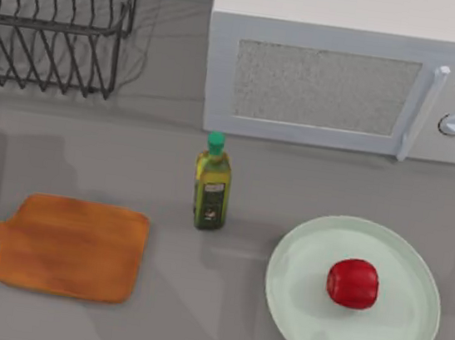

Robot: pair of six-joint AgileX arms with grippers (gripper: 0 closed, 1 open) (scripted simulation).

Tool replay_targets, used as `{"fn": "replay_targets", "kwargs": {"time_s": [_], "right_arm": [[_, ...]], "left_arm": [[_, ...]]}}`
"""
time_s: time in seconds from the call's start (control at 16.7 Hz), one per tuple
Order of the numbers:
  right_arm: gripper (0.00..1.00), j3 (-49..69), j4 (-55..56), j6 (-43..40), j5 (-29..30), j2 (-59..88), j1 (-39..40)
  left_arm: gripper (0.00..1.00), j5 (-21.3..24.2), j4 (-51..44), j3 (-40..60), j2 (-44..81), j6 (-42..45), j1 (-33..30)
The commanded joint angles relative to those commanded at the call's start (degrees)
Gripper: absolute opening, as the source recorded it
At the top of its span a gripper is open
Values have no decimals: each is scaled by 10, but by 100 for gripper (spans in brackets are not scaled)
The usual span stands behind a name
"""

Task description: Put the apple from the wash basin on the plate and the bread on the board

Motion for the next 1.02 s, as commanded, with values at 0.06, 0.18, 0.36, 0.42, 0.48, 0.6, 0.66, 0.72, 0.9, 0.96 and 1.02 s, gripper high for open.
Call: {"fn": "replay_targets", "kwargs": {"time_s": [0.06,0.18,0.36,0.42,0.48,0.6,0.66,0.72,0.9,0.96,1.02], "right_arm": [[100,0,0,0,0,0,0],[100,0,0,0,0,0,0],[100,0,0,0,0,0,0],[100,0,0,0,0,0,0],[100,0,0,0,0,0,0],[100,0,0,0,0,0,0],[100,0,0,0,0,0,0],[100,0,0,0,0,0,0],[100,0,0,0,0,0,0],[100,0,0,0,0,0,0],[100,0,0,0,0,0,0]], "left_arm": [[100,0,12,-8,6,0,0],[100,0,18,-12,10,1,0],[92,0,18,-12,10,1,0],[85,0,18,-12,10,1,0],[77,0,18,-12,10,1,0],[62,0,18,-12,10,1,0],[55,0,18,-12,10,1,0],[47,0,18,-12,10,1,0],[25,0,18,-12,10,1,0],[17,0,18,-12,10,1,0],[10,0,18,-12,10,1,0]]}}
